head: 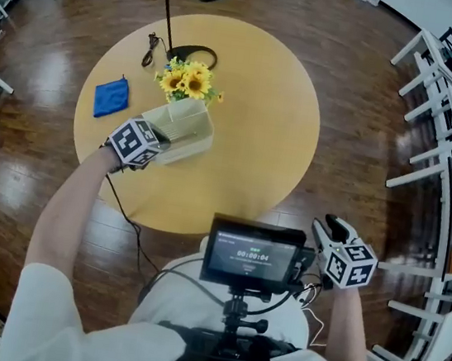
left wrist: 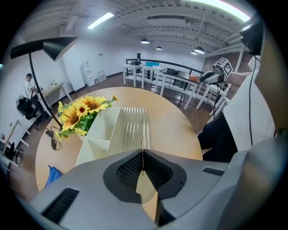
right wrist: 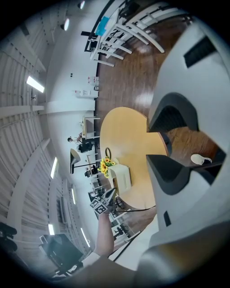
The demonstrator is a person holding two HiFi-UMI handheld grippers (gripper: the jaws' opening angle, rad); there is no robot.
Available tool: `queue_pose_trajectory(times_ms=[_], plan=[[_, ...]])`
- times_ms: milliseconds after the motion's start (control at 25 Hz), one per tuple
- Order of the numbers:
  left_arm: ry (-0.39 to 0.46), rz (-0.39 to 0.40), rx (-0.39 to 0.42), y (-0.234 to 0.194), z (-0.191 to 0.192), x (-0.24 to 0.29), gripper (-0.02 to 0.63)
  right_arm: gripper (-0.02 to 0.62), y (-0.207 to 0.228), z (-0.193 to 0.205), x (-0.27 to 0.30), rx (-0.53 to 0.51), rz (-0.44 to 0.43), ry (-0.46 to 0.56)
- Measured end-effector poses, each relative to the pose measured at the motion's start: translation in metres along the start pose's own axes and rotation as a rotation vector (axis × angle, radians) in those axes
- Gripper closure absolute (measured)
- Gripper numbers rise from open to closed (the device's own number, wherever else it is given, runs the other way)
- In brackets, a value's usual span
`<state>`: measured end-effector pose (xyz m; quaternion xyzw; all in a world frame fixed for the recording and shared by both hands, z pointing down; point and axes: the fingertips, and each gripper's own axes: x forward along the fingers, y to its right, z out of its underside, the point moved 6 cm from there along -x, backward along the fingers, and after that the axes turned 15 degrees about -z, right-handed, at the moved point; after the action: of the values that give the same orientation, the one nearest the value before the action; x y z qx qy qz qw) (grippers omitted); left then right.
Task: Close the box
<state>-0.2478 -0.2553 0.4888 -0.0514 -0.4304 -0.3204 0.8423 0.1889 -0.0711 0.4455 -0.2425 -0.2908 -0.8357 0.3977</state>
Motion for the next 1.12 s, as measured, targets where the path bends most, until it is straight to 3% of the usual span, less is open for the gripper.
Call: queue_pose_trajectory(times_ms=[680, 800, 920, 1120], plan=[[-0.005, 0.011, -0.025, -0.003, 0.005, 0.007, 0.601, 0.432, -0.002, 0.002, 0.004, 0.001, -0.019, -0.008], [0.005, -0.029, -0.018, -0.002, 0.005, 0.005, 0.584, 0.432, 0.000, 0.004, 0.000, -0.002, -0.024, -0.007], [0.012, -0.077, -0.020, -0.003, 0.005, 0.000, 0.526, 0.433, 0.002, 0.006, -0.005, -0.010, -0.035, -0.010], [0.059, -0.179, -0.074, 0.002, 0.000, -0.031, 0.526, 0.433, 0.011, 0.010, -0.014, -0.032, -0.070, -0.012]])
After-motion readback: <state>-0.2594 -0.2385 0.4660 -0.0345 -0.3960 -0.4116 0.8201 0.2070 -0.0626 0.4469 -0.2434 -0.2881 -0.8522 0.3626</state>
